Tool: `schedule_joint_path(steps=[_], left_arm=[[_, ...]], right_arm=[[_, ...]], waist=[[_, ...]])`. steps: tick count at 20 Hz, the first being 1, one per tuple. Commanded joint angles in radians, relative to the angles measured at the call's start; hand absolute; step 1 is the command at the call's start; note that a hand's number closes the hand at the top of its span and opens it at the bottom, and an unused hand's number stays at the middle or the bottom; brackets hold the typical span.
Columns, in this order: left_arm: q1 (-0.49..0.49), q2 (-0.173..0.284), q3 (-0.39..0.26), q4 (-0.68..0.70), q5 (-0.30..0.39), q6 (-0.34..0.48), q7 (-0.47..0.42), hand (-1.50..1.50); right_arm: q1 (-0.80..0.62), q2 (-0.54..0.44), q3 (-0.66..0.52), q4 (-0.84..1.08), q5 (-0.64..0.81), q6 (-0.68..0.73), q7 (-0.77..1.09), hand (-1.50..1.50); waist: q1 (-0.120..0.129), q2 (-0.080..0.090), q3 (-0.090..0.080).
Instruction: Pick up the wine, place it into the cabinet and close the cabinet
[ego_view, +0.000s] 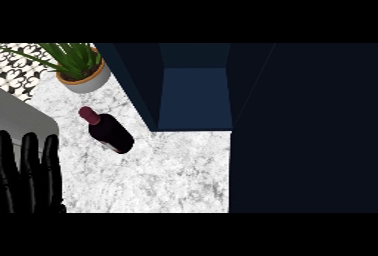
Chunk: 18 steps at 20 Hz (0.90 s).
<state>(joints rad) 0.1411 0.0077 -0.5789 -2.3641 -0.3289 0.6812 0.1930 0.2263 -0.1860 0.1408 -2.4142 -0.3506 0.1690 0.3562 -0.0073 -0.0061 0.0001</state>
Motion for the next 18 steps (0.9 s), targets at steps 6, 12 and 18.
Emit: schedule_joint_path(steps=[6,12,18], left_arm=[[0.004,0.026,-0.01,-0.103,-0.105,0.022,0.119,-1.5],[0.02,0.021,-0.043,-0.086,-0.128,0.073,0.066,-1.5],[0.013,0.04,0.024,-0.055,-0.113,0.096,0.025,-1.5]], right_arm=[[0.085,-0.025,0.007,-0.252,-0.043,-0.037,0.079,-1.5],[0.082,-0.032,0.017,-0.288,-0.049,-0.063,0.097,-1.5],[0.084,-0.034,0.016,-0.287,-0.049,-0.072,0.095,-1.5]], waist=[[-0.002,-0.001,0.0],[-0.007,-0.005,0.0],[-0.011,-0.003,0.0]])
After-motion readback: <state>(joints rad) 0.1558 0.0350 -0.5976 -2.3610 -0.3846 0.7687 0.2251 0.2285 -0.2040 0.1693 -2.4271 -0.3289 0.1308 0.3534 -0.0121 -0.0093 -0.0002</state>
